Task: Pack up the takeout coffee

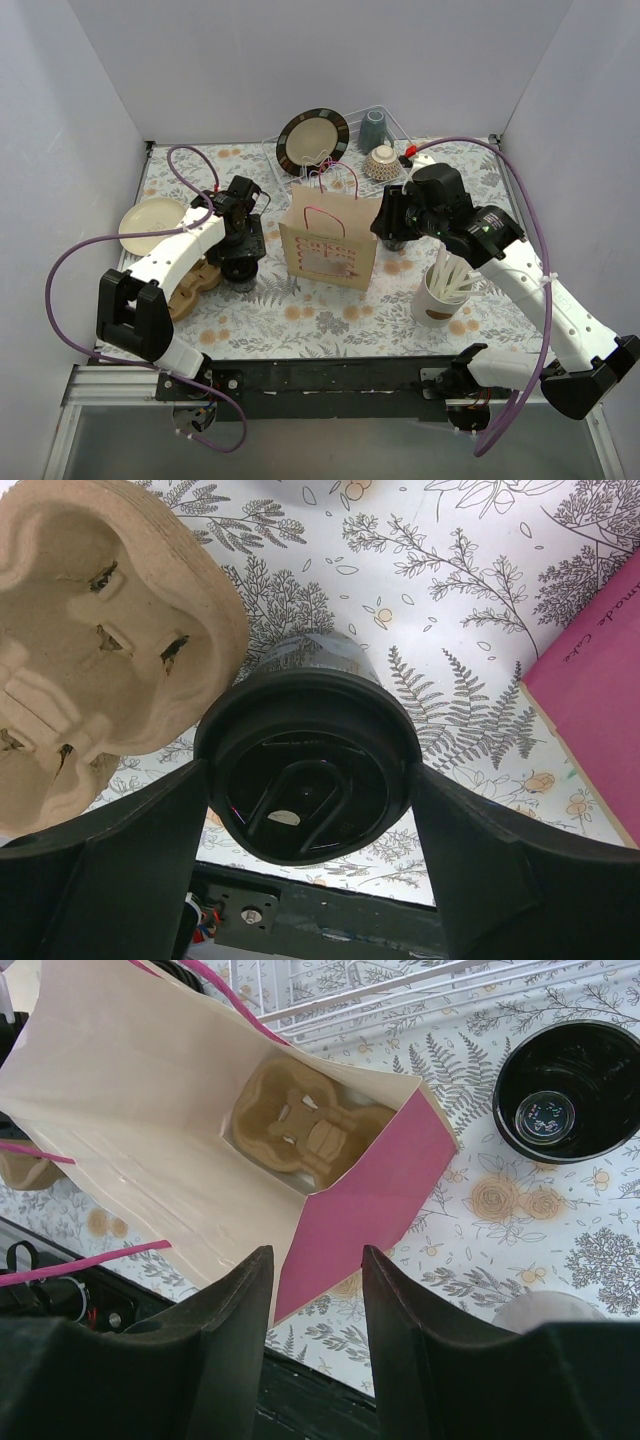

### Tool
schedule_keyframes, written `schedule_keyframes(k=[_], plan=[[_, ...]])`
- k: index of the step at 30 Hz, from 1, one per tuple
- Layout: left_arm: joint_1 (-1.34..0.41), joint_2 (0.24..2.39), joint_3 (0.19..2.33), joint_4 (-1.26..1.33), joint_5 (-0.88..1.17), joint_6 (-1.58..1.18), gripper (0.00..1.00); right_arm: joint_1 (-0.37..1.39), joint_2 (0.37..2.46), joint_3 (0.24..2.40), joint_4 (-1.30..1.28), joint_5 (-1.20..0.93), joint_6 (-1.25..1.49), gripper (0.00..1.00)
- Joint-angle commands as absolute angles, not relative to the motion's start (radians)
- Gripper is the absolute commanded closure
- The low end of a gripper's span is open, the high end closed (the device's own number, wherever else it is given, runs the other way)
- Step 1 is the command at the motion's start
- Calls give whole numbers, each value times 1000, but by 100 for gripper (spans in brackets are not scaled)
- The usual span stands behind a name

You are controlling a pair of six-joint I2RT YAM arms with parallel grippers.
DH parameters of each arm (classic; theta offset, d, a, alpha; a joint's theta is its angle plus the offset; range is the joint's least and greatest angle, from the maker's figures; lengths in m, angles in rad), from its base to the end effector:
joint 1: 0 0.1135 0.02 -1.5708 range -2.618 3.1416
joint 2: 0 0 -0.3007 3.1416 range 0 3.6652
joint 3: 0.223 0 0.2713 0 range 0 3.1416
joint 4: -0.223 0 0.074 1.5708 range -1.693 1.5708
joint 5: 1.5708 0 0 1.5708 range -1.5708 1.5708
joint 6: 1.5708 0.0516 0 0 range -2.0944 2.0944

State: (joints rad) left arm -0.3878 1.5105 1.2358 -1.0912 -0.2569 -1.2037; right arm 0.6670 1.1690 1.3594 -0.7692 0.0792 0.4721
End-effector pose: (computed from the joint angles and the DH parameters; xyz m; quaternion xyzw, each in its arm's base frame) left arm 0.2809 -0.1006 0.2783 -0.4034 0.9004 0.0167 0.1620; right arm 0.2035 0.1551 0.4306 -0.0667 0.8765 0.2271 0.4192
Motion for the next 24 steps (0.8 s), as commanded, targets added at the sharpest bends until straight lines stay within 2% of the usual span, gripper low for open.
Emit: schedule_keyframes(k=[1, 9, 15, 24], plan=[[-380, 1470, 1232, -1094, -281, -1203, 22, 658, 1144, 1401, -781, 107, 465, 51], [-382, 1443, 1252, -1123, -238, -1195, 21, 647, 1143, 1393, -784, 106, 462, 51], [-380, 1419, 1190, -1118, -193, -1197, 22, 646, 1143, 1394, -769, 103, 465, 51], [-382, 1434, 1192, -1100, -215, -1187, 24, 644, 1137, 1388, -767, 107, 480, 52]])
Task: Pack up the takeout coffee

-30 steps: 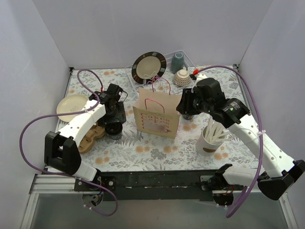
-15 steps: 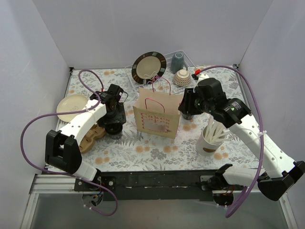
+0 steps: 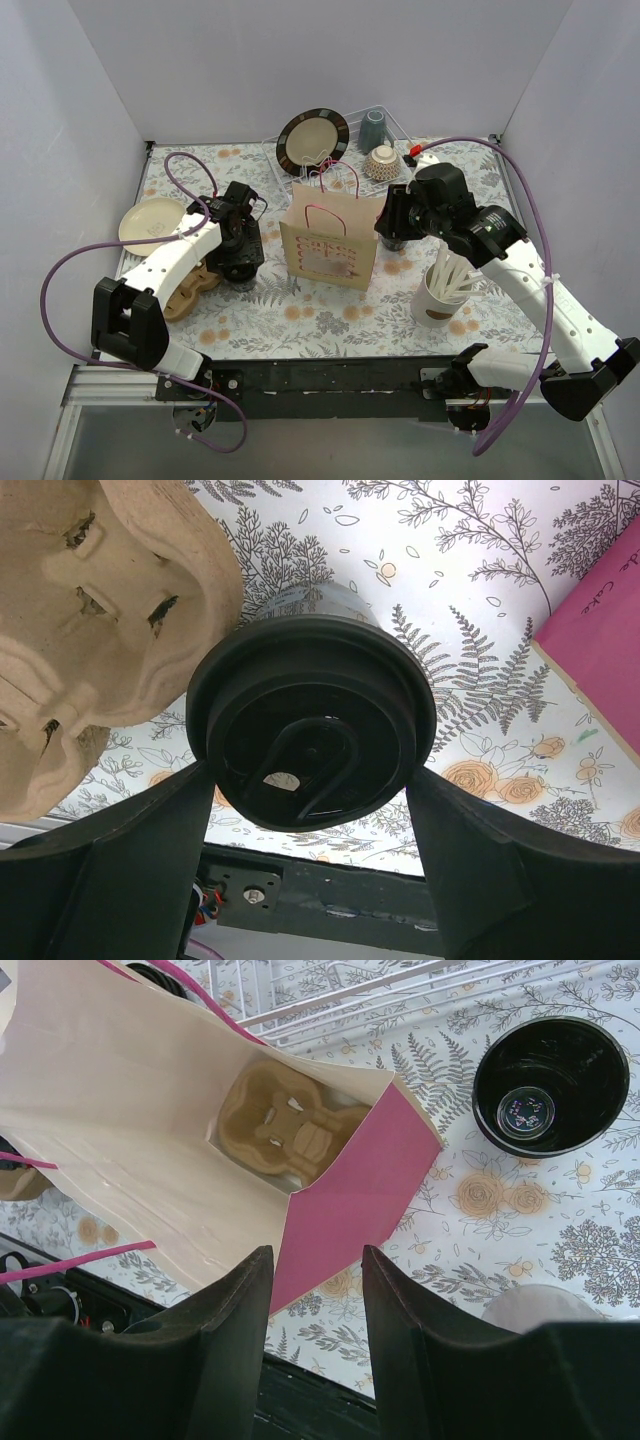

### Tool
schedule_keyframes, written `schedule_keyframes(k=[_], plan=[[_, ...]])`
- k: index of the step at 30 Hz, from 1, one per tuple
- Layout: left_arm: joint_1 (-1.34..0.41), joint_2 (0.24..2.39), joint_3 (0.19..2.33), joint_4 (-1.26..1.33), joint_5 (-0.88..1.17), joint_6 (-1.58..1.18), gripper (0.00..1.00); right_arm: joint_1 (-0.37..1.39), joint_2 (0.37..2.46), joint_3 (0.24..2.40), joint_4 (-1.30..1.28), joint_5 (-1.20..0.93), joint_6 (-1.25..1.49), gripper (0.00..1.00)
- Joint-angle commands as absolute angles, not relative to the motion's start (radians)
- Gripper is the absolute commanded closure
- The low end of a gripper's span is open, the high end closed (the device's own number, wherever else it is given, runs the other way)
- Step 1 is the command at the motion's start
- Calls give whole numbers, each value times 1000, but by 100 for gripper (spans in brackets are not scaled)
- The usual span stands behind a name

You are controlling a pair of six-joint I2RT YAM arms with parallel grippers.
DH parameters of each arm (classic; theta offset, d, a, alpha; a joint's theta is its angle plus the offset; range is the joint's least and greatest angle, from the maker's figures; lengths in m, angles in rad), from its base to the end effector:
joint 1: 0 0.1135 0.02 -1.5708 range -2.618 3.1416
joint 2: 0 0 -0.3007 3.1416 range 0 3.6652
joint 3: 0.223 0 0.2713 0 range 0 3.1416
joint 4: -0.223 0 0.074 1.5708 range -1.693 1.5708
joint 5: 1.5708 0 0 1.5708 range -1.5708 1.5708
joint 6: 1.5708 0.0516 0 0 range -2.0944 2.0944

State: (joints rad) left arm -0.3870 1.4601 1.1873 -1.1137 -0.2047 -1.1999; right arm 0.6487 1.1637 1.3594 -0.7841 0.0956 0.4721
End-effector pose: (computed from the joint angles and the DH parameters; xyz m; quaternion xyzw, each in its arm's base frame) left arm 0.2638 -0.0962 0.2764 -0.4002 0.9061 0.0061 0.1367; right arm 0.2047 0.1490 0.4303 -0.0552 0.8793 0.2147 0.4215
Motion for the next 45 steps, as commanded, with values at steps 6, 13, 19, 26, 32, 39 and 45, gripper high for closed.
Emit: schedule_keyframes(k=[6, 13, 19, 26, 32, 39, 45], plan=[[-382, 1451, 1238, -1107, -232, -1186, 20, 644, 1134, 1394, -770, 107, 485, 52], [-382, 1462, 1338, -1164, -261, -1215, 13, 644, 1131, 1393, -773, 107, 476, 51], [-380, 1479, 1338, -1169, -333, -1224, 14, 644, 1132, 1393, -761, 101, 471, 51], [-380, 1486, 1282, -1124, -310, -1218, 17, 644, 1129, 1391, -759, 103, 465, 51], [-382, 1508, 1258, -1104, -305, -1223, 20, 643, 1129, 1394, -759, 106, 459, 51], [-380, 1513, 1236, -1083, -284, -1216, 22, 641, 1129, 1391, -758, 107, 459, 50], [-382, 1499, 1201, -1092, -262, -1223, 27, 641, 1126, 1385, -755, 112, 463, 51]])
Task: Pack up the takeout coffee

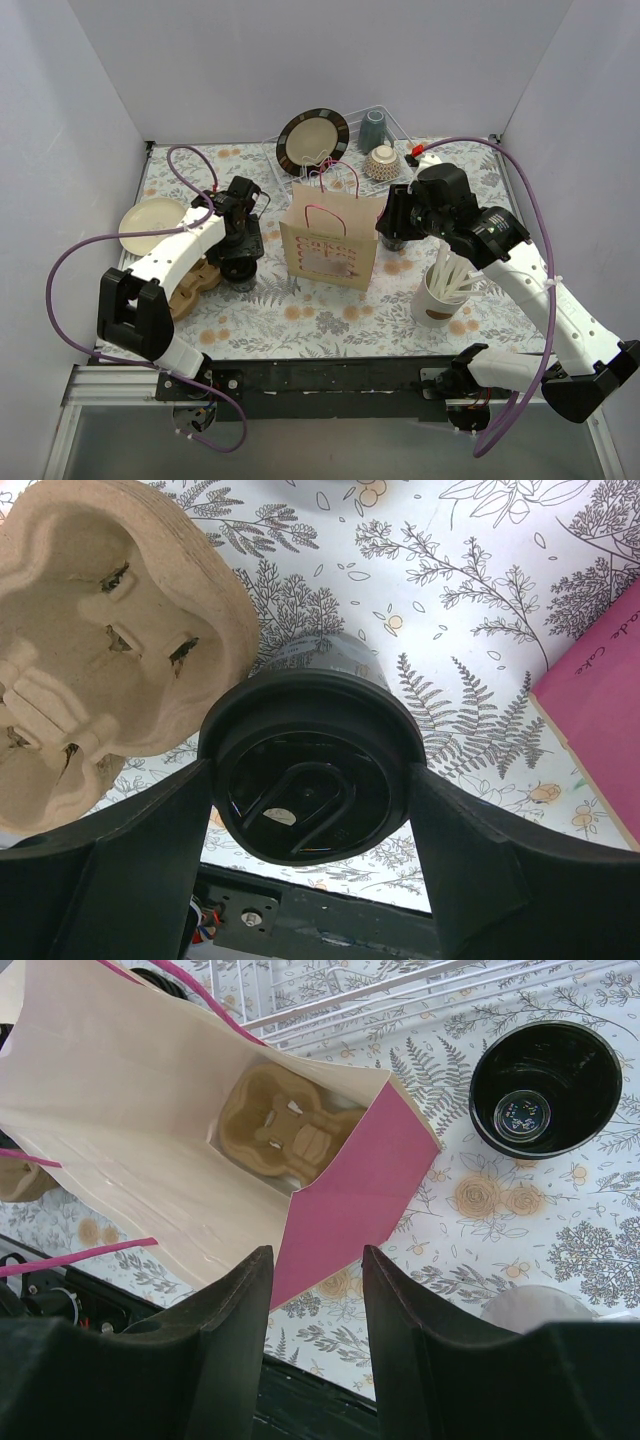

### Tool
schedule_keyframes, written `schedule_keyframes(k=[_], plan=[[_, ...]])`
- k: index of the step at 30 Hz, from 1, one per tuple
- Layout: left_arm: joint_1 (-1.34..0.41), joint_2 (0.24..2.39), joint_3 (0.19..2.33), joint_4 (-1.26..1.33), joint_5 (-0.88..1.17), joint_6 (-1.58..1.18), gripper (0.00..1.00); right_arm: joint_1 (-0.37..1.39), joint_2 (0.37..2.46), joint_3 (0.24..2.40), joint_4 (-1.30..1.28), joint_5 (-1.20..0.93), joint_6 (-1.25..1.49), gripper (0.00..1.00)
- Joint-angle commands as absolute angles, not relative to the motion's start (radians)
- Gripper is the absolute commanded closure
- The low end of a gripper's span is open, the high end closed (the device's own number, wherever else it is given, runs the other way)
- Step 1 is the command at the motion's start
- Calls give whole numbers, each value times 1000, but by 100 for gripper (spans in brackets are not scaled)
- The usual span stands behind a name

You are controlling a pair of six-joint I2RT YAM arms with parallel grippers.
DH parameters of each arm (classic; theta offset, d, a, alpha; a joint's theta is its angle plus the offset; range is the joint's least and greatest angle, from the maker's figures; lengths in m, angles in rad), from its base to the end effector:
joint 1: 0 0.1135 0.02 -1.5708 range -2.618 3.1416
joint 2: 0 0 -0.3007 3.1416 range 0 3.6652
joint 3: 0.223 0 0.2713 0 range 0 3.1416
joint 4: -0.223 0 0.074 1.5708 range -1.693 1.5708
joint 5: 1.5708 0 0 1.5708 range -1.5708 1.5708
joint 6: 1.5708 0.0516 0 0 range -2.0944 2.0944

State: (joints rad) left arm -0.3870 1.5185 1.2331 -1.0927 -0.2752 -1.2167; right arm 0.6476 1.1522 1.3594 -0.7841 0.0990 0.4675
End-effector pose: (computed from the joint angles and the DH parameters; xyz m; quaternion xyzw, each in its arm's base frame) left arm 0.2819 -0.0998 0.2755 -0.4095 0.8970 0.0265 0.1644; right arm 0.2020 0.1464 0.4330 -0.0555 0.8765 0.2150 0.4271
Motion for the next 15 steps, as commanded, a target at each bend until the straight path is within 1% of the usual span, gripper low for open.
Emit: schedule_keyframes(k=[1, 4, 6, 8, 9, 11, 15], plan=[[-382, 1494, 1189, -1089, -264, -1223, 27, 641, 1127, 1384, -755, 112, 463, 50], [-382, 1486, 1178, -1089, -262, -1218, 28, 641, 1127, 1384, -755, 112, 469, 51], [-382, 1488, 1178, -1088, -256, -1216, 30, 641, 1131, 1390, -764, 118, 474, 50], [-382, 1488, 1184, -1086, -250, -1215, 36, 641, 1134, 1399, -775, 133, 483, 49], [-382, 1489, 1189, -1089, -245, -1213, 41, 641, 1137, 1405, -797, 140, 489, 48], [-382, 1490, 1216, -1094, -232, -1213, 46, 641, 1149, 1443, -827, 158, 514, 45], [-382, 1493, 1284, -1114, -192, -1215, 62, 641, 1183, 1511, -894, 195, 557, 41]])
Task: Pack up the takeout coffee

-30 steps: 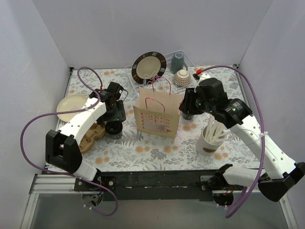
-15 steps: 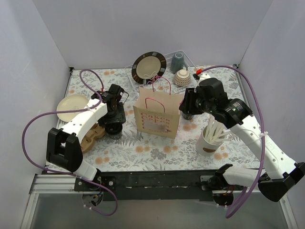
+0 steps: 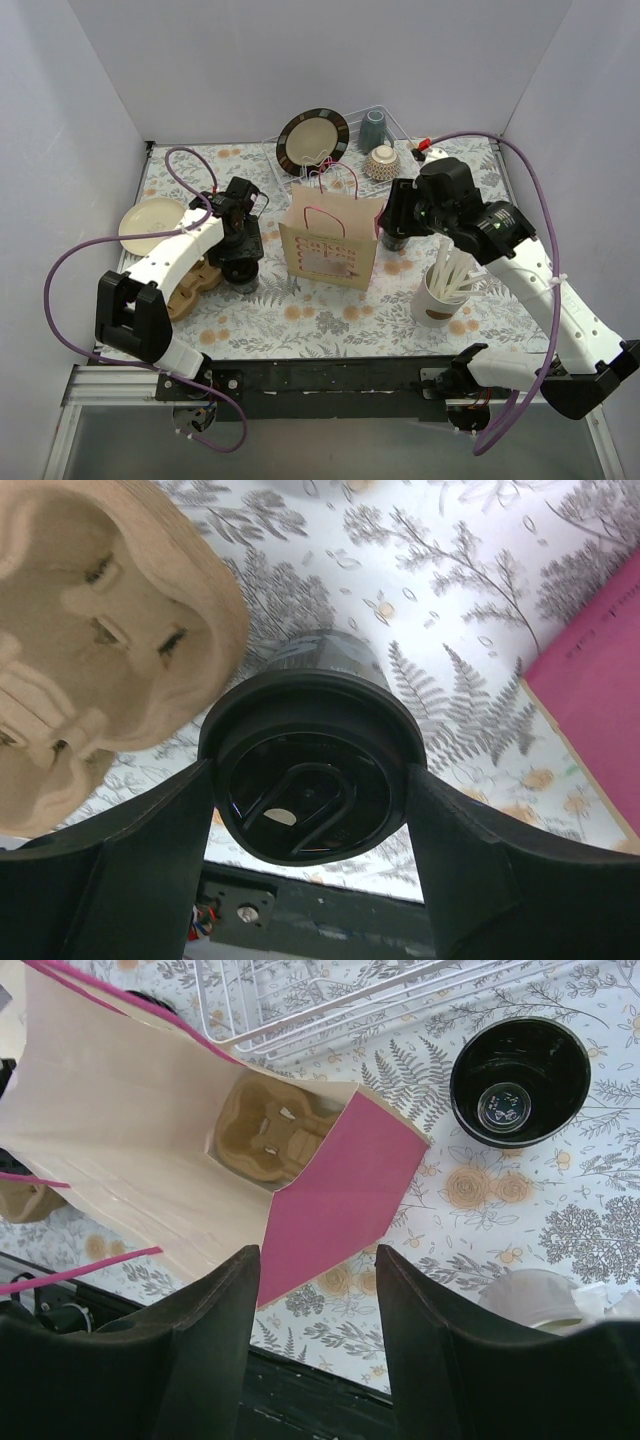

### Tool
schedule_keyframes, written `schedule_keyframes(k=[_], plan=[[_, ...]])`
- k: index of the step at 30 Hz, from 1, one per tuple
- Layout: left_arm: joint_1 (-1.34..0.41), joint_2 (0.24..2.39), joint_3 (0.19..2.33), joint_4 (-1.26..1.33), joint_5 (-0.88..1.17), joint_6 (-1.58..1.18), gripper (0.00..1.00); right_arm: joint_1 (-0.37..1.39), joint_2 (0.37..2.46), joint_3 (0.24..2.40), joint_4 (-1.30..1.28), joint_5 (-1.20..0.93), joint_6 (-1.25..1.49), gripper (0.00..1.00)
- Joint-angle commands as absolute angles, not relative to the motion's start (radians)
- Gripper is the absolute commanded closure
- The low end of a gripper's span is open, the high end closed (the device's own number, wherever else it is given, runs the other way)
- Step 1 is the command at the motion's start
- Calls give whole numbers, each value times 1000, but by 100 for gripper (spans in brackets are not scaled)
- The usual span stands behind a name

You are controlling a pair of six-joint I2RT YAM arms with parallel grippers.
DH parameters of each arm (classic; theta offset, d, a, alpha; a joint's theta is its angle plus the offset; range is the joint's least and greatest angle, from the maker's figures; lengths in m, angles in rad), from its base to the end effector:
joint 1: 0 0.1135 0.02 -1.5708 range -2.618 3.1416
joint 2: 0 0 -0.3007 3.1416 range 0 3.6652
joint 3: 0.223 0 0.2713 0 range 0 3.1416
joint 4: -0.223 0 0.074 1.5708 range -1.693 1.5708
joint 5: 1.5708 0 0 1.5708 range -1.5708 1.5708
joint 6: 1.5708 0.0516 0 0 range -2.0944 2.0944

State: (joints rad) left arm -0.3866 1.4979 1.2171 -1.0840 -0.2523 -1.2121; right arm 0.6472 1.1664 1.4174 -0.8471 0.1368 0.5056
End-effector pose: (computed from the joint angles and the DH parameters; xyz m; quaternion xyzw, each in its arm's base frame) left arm 0.2774 -0.0990 0.2764 -0.4077 0.8987 0.0141 0.1608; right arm 0.2010 0.1431 0.4435 -0.0304 0.8816 0.2040 0.4246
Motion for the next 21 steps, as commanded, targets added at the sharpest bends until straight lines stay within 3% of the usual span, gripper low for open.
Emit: schedule_keyframes(k=[1, 7, 12, 17, 21], plan=[[-382, 1491, 1298, -1117, -183, -1213, 71, 641, 1186, 1522, -893, 198, 563, 40], [-383, 1482, 1374, -1157, -178, -1220, 90, 641, 1221, 1539, -873, 178, 598, 41], [-382, 1482, 1468, -1218, -202, -1218, 99, 641, 1244, 1512, -845, 127, 588, 41], [-382, 1523, 1686, -1285, -216, -1212, 100, 641, 1302, 1528, -900, 150, 558, 43], [-382, 1574, 1844, -1348, -203, -1220, 100, 641, 1315, 1514, -899, 163, 525, 53]])
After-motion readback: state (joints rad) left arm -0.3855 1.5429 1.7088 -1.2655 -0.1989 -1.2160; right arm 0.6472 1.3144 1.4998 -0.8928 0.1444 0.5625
